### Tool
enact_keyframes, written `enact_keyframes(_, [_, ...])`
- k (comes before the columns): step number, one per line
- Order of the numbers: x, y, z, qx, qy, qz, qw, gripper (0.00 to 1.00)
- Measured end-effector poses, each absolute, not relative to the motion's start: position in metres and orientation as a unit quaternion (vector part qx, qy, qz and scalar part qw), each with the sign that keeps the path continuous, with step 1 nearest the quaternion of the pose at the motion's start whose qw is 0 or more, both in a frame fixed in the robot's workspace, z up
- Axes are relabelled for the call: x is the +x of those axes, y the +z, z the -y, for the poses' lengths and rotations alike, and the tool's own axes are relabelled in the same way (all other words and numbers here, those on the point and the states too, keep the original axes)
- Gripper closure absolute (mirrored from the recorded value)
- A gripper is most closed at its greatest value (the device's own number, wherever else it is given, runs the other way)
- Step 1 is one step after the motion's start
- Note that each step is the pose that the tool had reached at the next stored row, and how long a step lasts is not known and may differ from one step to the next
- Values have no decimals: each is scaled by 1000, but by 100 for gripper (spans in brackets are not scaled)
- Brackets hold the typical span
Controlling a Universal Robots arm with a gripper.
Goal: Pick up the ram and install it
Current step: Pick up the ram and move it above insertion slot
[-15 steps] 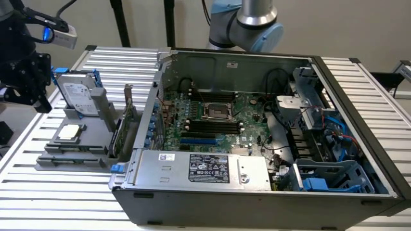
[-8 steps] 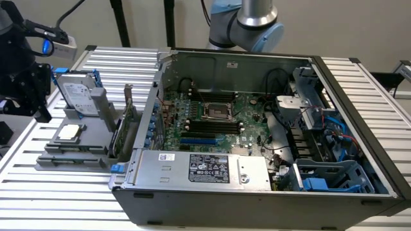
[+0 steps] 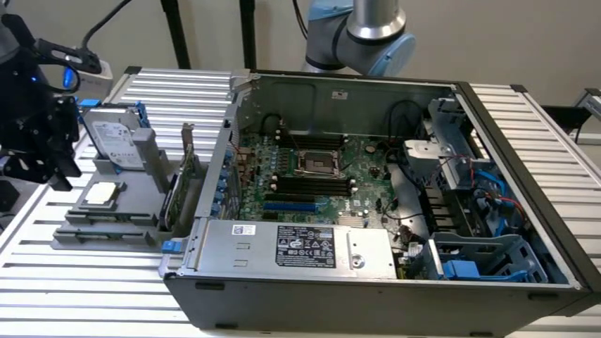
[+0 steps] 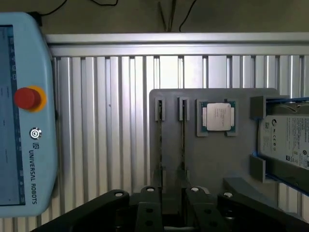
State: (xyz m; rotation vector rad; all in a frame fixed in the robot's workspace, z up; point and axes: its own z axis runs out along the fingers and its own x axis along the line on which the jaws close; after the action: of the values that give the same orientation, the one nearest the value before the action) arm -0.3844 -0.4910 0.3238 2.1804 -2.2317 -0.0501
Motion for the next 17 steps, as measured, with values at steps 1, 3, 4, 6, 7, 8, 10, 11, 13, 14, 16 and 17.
enact_keyframes(1, [-384,323,491,699,-16,715,10,70])
enact_keyframes(3, [-384,319,491,699,-17,715,10,64])
enact_keyframes(4, [-384,318,491,699,-17,715,10,58])
enact_keyframes(6, [-384,314,492,699,-17,715,10,58])
enact_keyframes(7, [-384,312,492,699,-17,715,10,58])
enact_keyframes(8, [-384,310,492,699,-17,715,10,58])
enact_keyframes(10, [-384,307,492,699,-17,715,10,58])
enact_keyframes(11, [-384,305,492,699,-17,715,10,58])
enact_keyframes(13, [-384,301,493,699,-17,715,10,58])
enact_keyframes(14, [-384,300,493,699,-17,715,10,58])
enact_keyframes(16, [-384,296,493,699,-17,715,10,58])
enact_keyframes(17, [-384,294,493,699,-17,715,10,58])
